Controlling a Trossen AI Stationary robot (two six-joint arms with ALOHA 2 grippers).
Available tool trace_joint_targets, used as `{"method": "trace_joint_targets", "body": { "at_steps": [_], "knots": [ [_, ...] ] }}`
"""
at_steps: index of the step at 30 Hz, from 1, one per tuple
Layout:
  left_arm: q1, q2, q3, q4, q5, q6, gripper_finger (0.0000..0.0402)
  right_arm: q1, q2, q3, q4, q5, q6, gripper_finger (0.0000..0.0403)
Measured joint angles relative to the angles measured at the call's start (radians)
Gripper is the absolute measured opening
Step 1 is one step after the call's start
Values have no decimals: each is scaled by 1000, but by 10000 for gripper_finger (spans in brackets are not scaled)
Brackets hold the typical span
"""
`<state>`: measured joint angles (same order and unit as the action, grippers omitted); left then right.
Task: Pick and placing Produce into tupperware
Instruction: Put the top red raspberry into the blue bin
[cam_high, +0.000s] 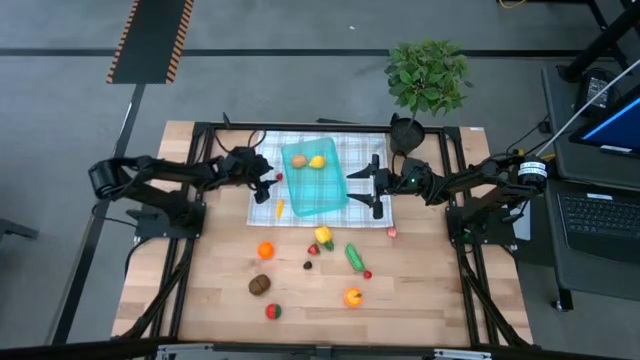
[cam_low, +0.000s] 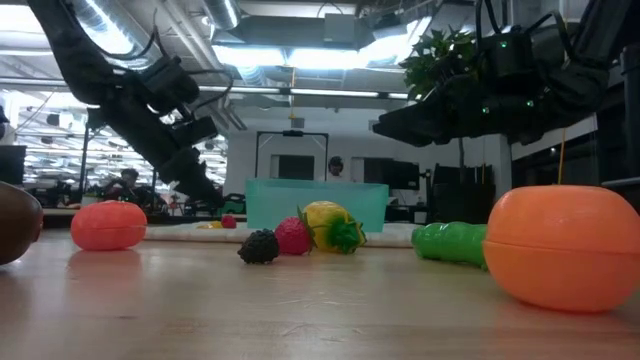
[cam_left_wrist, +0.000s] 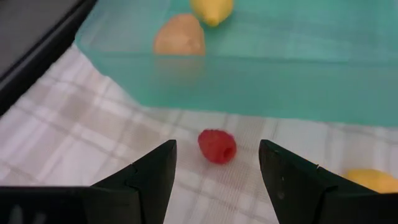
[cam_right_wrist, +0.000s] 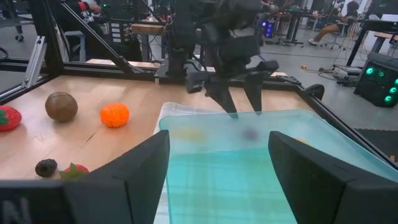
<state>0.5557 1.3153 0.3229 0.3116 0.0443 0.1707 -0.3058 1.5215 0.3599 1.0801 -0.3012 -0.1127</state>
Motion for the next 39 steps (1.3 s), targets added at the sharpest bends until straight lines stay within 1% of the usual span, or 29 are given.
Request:
{"method": "trace_joint_targets", "body": {
  "at_steps": [4,8,10,16,23,27,32,39],
  "knots": [
    [12,40,0,11,11,0,221,0,0,0,0,0,-1,274],
    [14,84,0,89,52,0,221,0,0,0,0,0,-1,274],
    [14,107,0,115,52,0,221,0,0,0,0,0,-1,274],
    [14,167,0,128,47,0,221,0,0,0,0,0,-1,274],
    [14,236,0,221,47,-1,221,0,0,0,0,0,-1,275],
    [14,249,0,239,45,-1,221,0,0,0,0,0,-1,275],
    [14,249,0,256,18,-4,220,0,0,0,0,0,-1,275],
    [14,249,0,301,17,-10,192,0,0,0,0,0,-1,275]
  ]
}}
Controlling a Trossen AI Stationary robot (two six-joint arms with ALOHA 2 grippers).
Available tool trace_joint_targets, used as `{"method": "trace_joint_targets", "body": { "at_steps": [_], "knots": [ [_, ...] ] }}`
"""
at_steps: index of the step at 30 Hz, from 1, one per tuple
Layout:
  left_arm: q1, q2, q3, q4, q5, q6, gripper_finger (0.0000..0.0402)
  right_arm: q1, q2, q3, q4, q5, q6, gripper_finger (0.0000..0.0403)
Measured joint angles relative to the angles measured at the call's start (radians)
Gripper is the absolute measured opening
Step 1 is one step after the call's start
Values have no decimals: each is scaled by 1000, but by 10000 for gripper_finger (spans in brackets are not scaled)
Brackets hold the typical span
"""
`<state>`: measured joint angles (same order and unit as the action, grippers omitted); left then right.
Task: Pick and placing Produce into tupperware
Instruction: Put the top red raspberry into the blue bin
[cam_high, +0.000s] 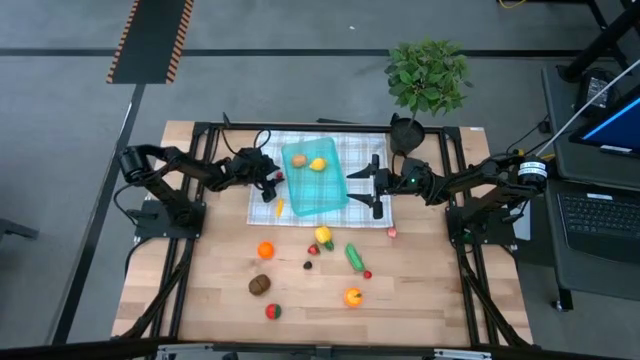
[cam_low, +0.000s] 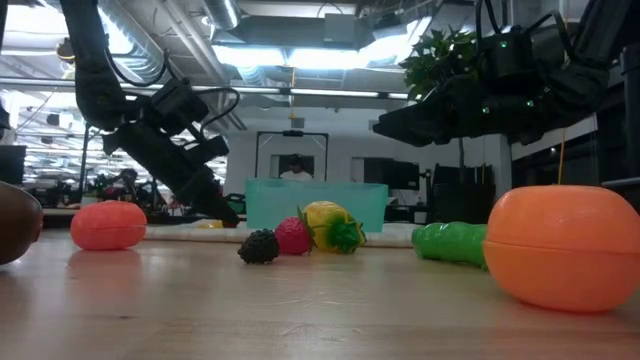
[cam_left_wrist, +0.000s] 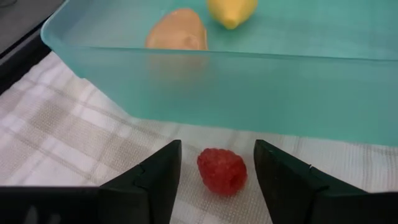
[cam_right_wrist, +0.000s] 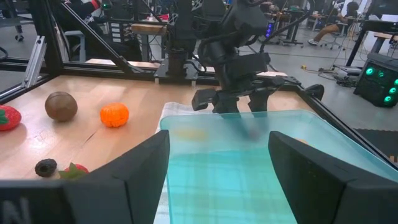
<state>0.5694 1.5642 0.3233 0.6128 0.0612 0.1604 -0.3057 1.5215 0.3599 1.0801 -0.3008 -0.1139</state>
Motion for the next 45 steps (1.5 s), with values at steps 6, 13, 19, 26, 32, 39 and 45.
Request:
{"method": "trace_joint_targets", "body": {
  "at_steps": [6,13,19,26,32,39,45],
  "knots": [
    [0,0,0,-21,6,0,173,0,0,0,0,0,0,275],
    [0,0,0,-52,6,-1,170,0,0,0,0,0,0,275],
    [0,0,0,-51,6,-23,169,0,0,0,0,0,0,275],
    [0,0,0,-42,2,-28,167,0,0,0,0,0,0,275],
    [0,0,0,-32,0,-45,141,0,0,0,0,0,0,275],
    [0,0,0,-36,-18,-46,94,0,0,0,0,0,0,275],
    [0,0,0,-36,-19,-59,84,0,0,0,0,0,0,275]
  ]
}}
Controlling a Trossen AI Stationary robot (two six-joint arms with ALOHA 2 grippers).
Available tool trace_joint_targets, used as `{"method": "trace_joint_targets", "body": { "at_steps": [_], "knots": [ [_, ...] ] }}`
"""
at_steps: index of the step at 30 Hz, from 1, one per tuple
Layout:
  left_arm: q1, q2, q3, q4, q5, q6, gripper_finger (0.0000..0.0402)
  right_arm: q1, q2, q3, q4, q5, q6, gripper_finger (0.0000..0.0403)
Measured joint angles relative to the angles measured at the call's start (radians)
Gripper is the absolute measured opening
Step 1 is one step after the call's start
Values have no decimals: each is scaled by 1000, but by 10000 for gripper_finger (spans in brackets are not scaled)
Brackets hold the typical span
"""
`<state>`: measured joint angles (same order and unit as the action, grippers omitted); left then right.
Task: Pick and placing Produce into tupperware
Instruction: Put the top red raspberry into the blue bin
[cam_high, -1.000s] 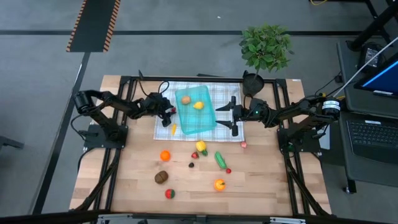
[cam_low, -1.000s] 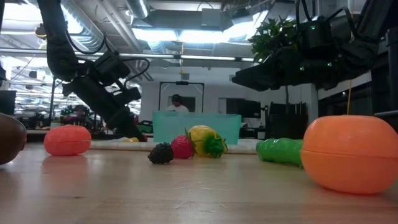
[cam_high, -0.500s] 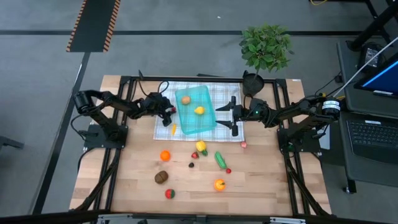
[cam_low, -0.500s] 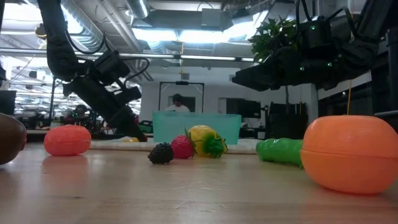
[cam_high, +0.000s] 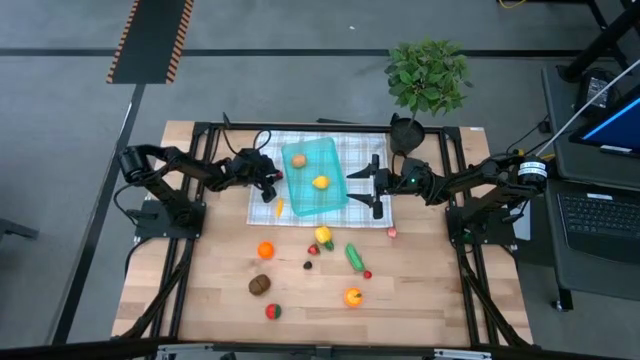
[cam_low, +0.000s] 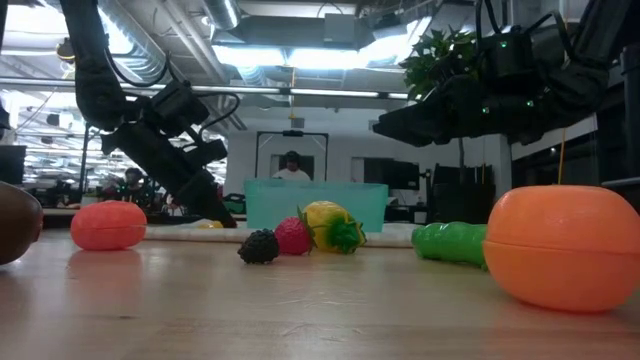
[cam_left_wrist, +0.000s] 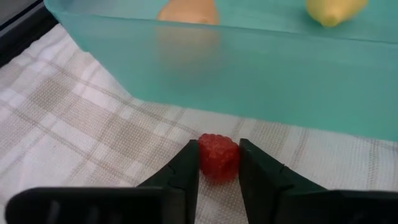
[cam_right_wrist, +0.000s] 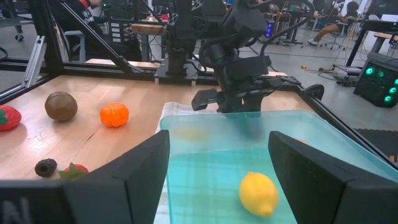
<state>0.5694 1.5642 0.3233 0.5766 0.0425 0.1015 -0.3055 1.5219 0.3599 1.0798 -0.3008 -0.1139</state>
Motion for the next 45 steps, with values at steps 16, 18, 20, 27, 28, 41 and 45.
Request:
{"method": "trace_joint_targets", "body": {
  "at_steps": [16,18,20,27,28,41,45],
  "knots": [
    [0,-248,0,-213,18,-40,88,0,0,0,0,0,0,275],
    [0,-312,0,-279,18,-42,87,0,0,0,0,0,-1,275],
    [-2,-375,0,-324,29,-45,82,0,0,0,0,0,-3,275],
    [-3,-576,0,-386,149,-68,81,0,0,0,0,0,0,275],
    [-3,-596,0,-386,179,-70,83,0,0,0,0,0,0,275],
    [-28,-677,0,-381,502,-75,83,0,0,0,0,0,3,275],
    [-63,-677,0,-376,494,-74,77,0,0,0,0,0,3,275]
  ]
}}
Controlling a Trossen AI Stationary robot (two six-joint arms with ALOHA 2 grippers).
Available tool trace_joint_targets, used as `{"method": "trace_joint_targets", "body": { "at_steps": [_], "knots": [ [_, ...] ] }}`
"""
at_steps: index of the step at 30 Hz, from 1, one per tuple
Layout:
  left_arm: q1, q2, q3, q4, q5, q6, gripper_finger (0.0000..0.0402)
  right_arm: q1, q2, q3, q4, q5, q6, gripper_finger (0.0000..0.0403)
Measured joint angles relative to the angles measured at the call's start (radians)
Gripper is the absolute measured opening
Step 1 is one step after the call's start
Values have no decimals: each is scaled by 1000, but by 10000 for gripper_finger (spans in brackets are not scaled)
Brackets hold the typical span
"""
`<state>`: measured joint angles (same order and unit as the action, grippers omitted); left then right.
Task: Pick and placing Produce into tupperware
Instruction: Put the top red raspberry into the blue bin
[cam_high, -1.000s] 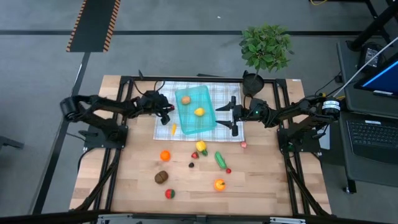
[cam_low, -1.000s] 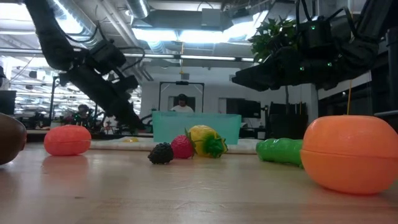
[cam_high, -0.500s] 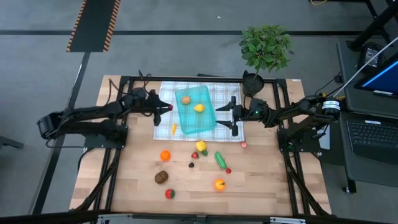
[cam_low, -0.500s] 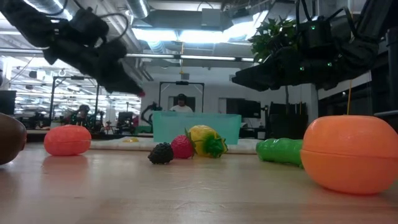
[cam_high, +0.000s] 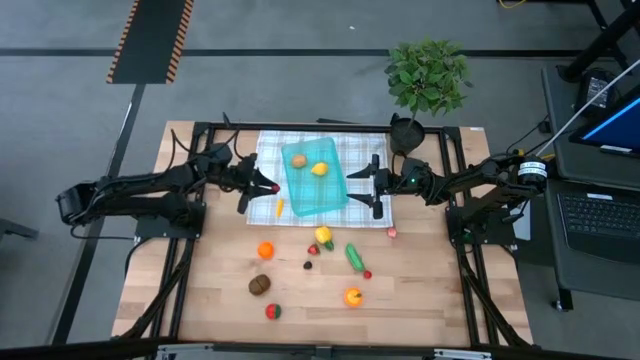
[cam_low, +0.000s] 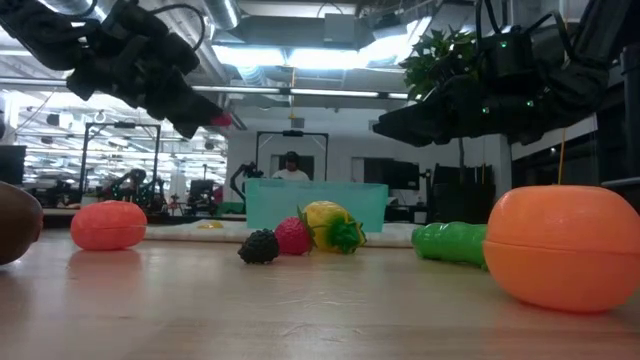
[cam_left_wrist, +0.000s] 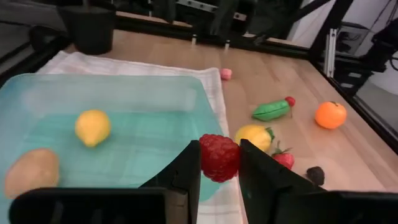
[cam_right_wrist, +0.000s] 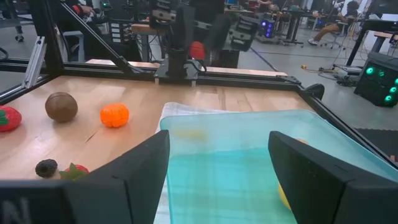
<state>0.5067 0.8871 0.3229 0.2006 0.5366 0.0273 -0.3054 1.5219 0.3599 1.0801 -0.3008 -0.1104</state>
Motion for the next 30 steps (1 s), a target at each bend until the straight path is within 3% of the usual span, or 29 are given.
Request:
{"method": "trace_joint_targets", "body": {
  "at_steps": [14,23,30],
  "knots": [
    [-136,26,0,211,-202,35,73,-48,0,-35,117,0,98,275],
    [-161,189,0,459,-243,38,82,-87,0,-145,328,-11,133,275],
    [-156,309,0,611,-293,62,73,-87,0,-154,346,-11,131,275]
  ]
}}
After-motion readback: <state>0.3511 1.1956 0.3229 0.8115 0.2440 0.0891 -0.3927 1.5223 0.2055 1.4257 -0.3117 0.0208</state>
